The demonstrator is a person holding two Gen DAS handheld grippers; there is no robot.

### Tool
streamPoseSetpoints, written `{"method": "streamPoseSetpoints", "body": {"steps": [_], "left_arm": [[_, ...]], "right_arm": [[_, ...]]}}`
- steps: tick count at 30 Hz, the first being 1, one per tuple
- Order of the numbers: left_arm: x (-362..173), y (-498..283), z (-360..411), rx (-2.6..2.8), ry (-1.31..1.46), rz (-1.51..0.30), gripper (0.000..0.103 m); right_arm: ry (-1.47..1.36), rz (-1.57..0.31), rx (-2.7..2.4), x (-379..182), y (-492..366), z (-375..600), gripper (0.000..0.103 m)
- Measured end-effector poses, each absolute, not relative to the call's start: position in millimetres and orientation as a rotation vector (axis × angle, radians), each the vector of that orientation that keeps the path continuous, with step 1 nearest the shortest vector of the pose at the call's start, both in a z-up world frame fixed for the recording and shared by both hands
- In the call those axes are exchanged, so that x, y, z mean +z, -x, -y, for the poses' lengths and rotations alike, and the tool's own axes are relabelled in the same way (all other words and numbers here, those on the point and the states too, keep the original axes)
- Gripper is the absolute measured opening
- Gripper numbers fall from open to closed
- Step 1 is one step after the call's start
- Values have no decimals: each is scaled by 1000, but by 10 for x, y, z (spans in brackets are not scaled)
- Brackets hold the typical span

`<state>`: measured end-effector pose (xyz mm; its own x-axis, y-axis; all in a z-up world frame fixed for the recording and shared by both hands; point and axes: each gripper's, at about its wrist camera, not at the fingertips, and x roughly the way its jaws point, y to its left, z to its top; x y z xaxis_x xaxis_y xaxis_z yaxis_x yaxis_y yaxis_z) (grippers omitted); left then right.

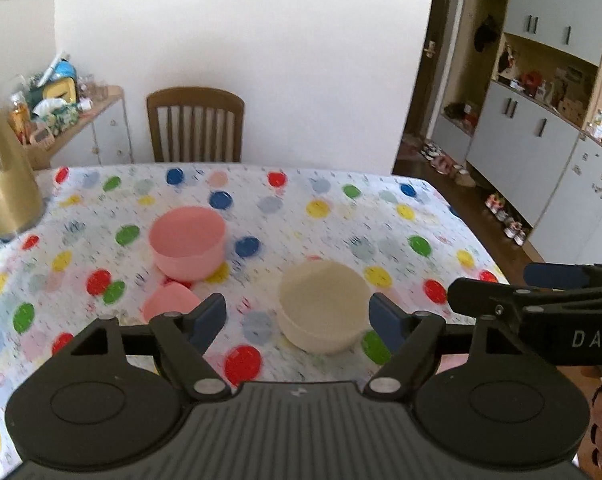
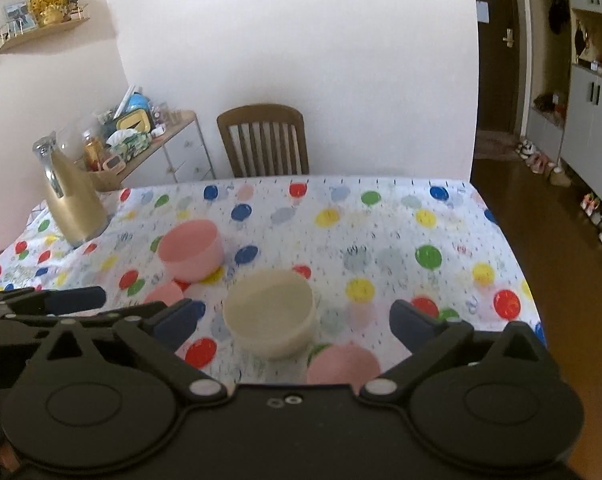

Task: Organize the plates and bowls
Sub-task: 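Move both grippers toward the cream bowl, then close the left gripper on the cream bowl rim while the right gripper grips it too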

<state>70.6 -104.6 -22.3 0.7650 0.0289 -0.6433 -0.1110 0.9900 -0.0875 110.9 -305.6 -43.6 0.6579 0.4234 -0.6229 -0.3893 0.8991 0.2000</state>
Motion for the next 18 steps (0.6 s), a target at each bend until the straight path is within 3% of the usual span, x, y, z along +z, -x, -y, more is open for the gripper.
{"method": "streamPoseSetpoints", "body": {"steps": [18], "left_arm": [[-691, -1608, 539, 11, 129, -802, 80]], "right_arm": [[-27, -848, 341, -730, -1914, 2567, 101]]}}
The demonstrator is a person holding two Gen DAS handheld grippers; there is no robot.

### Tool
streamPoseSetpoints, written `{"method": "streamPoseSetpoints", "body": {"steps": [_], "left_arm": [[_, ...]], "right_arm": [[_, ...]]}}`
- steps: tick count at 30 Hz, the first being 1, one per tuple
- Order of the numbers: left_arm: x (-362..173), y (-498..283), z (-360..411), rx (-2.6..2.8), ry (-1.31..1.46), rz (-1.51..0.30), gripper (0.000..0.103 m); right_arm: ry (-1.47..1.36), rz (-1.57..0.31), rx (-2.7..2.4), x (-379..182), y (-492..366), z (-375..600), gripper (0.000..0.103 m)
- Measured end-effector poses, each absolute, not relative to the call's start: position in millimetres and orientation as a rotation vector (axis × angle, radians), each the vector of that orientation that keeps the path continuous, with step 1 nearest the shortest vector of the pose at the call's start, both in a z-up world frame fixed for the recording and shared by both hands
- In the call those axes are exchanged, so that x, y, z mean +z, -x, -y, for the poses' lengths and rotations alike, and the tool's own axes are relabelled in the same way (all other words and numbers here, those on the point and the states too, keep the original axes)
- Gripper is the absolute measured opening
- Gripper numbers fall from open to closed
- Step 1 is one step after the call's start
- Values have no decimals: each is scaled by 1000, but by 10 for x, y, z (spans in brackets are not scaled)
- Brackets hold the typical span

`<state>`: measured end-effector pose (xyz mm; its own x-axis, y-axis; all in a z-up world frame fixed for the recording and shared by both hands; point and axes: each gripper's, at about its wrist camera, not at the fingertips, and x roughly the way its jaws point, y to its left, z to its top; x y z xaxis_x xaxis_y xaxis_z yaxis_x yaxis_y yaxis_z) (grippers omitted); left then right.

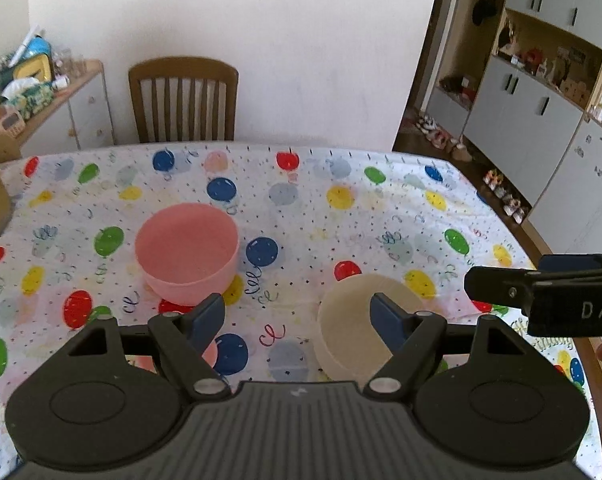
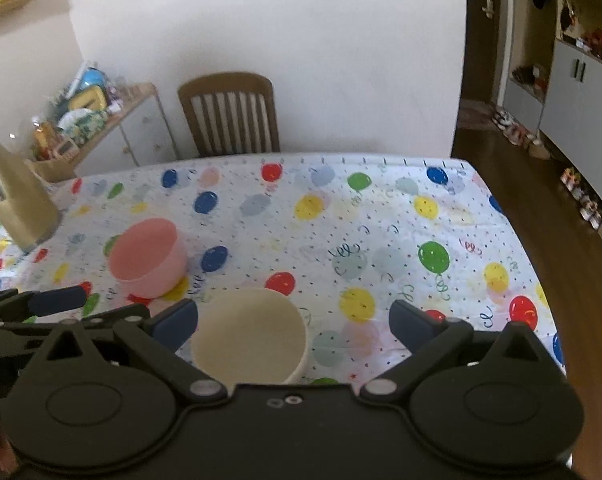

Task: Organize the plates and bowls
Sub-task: 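Close the left gripper on the cream bowl rim while the right gripper grips it too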

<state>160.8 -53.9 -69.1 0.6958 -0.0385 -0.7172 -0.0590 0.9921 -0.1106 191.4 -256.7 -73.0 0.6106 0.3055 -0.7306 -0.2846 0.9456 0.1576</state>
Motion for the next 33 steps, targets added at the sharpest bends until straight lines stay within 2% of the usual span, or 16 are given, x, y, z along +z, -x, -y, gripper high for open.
{"method": "streamPoseSetpoints", "body": {"steps": [7, 13, 23, 25, 27, 28, 31, 33], "left_arm": [[-964, -1934, 521, -5, 147, -889, 80], [-1192, -2108, 557, -10, 149, -960, 80], [-1428, -2213, 616, -19, 169, -1022, 79], [-1431, -2214, 619, -23, 180, -1018, 74], [-1435, -2229, 620, -37, 199, -1025, 61], [-1435, -2233, 617, -37, 210, -1026, 59], [-1442, -2242, 610, -39, 234, -1032, 44], [-1454, -2248, 613, -34, 236, -1042, 37]], "right_arm": [[-59, -956, 312, -1024, -2203, 2577, 94], [-81, -1031, 303, -1255, -2389, 2604, 82], [-76, -1119, 358, -1525, -2495, 2524, 49], [-63, -1121, 377, -1544, -2479, 2482, 44], [-46, -1122, 392, -1548, -2465, 2444, 35], [-40, -1122, 398, -1549, -2462, 2428, 34], [-42, -1125, 413, -1557, -2456, 2404, 31], [-43, -1128, 416, -1562, -2454, 2395, 24]]}}
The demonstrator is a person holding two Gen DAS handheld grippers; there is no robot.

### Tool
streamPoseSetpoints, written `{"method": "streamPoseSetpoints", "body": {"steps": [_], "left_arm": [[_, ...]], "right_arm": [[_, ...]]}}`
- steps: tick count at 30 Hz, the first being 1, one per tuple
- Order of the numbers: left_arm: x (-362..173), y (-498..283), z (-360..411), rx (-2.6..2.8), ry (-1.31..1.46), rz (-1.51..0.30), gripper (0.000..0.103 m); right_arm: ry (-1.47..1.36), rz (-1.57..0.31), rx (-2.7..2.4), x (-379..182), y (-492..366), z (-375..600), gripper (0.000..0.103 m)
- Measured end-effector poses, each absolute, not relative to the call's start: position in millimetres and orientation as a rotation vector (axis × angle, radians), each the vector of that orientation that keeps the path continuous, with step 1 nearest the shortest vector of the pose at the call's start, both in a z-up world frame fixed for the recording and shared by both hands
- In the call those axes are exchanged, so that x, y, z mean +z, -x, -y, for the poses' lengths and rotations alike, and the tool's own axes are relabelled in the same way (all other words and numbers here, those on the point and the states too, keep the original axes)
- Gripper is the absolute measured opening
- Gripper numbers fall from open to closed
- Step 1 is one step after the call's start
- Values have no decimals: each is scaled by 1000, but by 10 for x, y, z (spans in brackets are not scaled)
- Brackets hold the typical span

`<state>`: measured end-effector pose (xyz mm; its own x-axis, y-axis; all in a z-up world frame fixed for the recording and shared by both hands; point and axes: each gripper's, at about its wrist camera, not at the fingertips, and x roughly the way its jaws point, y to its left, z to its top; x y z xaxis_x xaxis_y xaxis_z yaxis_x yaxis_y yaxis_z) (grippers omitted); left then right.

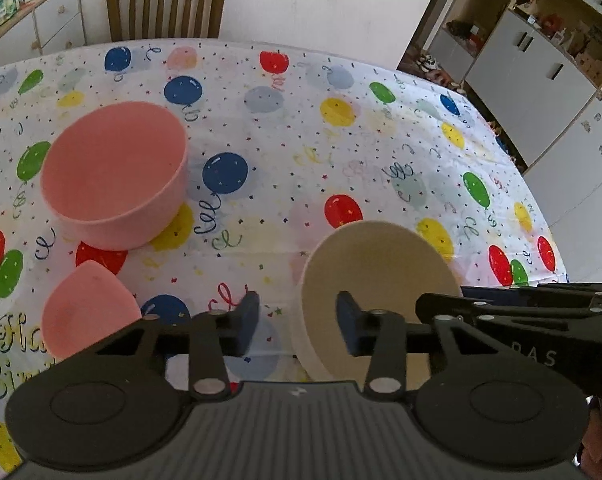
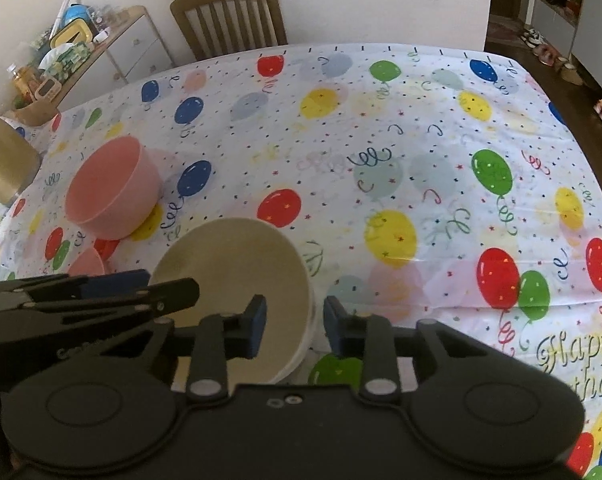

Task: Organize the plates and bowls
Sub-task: 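Close the left gripper on the cream bowl rim while the right gripper grips it too, then lift the cream bowl with both grippers and carry it toward the bear plate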

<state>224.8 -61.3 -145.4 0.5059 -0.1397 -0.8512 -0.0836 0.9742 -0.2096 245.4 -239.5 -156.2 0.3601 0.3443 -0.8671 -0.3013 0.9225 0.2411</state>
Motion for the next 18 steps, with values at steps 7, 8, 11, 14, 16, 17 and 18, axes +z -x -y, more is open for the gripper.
{"method": "streamPoseSetpoints", "body": {"steps": [7, 8, 11, 14, 16, 17, 18], "left_arm": [[-1473, -2234, 611, -57, 256, -1049, 17], [-1470, -2228, 618, -56, 249, -1049, 17], [-1459, -2206, 613, -57, 253, -1053, 16], [-1426, -2165, 603, -56, 253, -1051, 16], [-1400, -2129, 590, -55, 254, -1052, 16], [-1379, -2102, 581, -54, 256, -1050, 16], [-1356, -2072, 572, -53, 257, -1048, 16]], "right_arm": [[-25, -1129, 386, -1568, -2441, 2384, 9], [-21, -1129, 379, -1568, -2437, 2384, 5], [-3, -1126, 367, -1569, -2416, 2369, 5], [5, -1121, 358, -1545, -2382, 2346, 4], [11, -1118, 354, -1518, -2347, 2328, 3], [13, -1119, 353, -1504, -2332, 2321, 3], [17, -1117, 353, -1484, -2307, 2307, 3]]}}
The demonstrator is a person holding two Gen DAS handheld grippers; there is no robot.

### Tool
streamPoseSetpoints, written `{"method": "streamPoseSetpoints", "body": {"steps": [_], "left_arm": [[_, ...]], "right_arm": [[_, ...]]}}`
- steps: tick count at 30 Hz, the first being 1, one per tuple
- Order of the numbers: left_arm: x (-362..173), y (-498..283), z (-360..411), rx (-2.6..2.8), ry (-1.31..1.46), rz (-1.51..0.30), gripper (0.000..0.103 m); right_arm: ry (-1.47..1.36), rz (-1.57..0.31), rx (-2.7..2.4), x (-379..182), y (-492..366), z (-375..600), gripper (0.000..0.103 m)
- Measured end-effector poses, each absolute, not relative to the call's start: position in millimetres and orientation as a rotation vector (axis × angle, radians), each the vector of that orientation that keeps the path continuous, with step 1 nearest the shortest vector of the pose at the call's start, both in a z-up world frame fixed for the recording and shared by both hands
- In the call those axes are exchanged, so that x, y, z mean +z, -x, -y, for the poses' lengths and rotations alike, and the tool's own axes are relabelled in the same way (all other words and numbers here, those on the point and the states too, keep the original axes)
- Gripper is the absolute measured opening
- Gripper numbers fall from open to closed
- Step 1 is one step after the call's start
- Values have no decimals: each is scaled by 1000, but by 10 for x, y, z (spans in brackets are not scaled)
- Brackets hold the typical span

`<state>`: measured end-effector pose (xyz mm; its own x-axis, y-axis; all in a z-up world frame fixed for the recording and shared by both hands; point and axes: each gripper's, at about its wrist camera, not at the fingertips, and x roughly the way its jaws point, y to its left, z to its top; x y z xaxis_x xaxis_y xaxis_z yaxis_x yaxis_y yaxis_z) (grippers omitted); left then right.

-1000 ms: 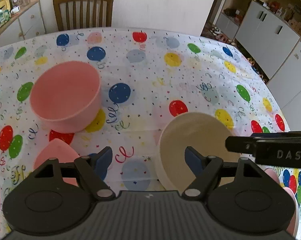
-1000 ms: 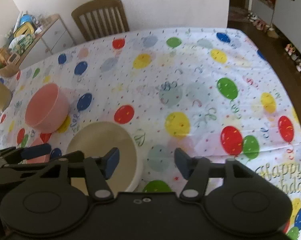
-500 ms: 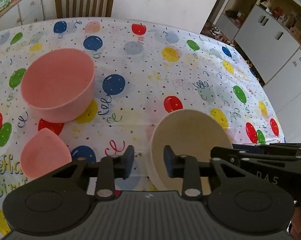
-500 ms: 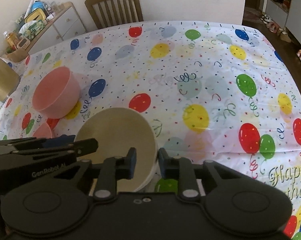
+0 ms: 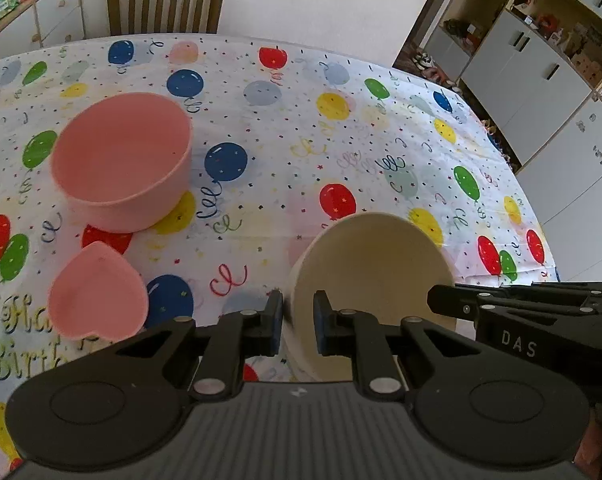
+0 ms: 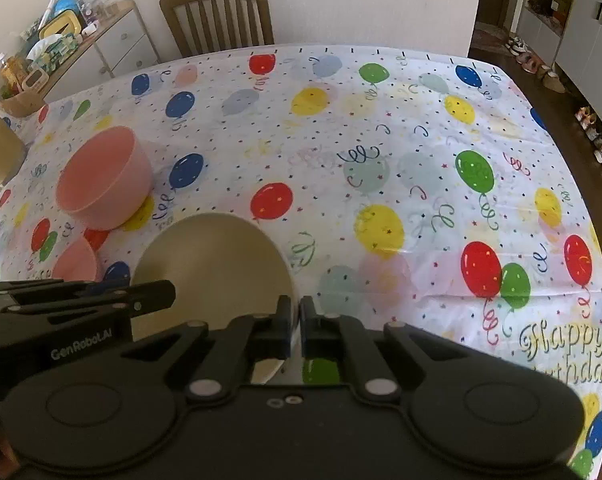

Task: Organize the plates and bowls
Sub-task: 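Lift the cream bowl with both grippers and carry it toward the bear plate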

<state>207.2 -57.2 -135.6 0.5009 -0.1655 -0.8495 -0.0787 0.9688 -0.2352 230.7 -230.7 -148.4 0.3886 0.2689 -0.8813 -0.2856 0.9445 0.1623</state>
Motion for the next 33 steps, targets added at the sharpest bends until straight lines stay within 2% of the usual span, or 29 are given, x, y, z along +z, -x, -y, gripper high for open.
{"method": "streamPoseSetpoints", "body": {"steps": [14, 33], "left_arm": [[-1096, -1493, 304, -3, 292, -1049, 16], [-1172, -521, -90, 141, 383, -1110, 16]], "right_arm": [[21, -1134, 397, -1185, -1881, 2065, 3], [108, -1205, 554, -1190, -1107, 1584, 4]]}}
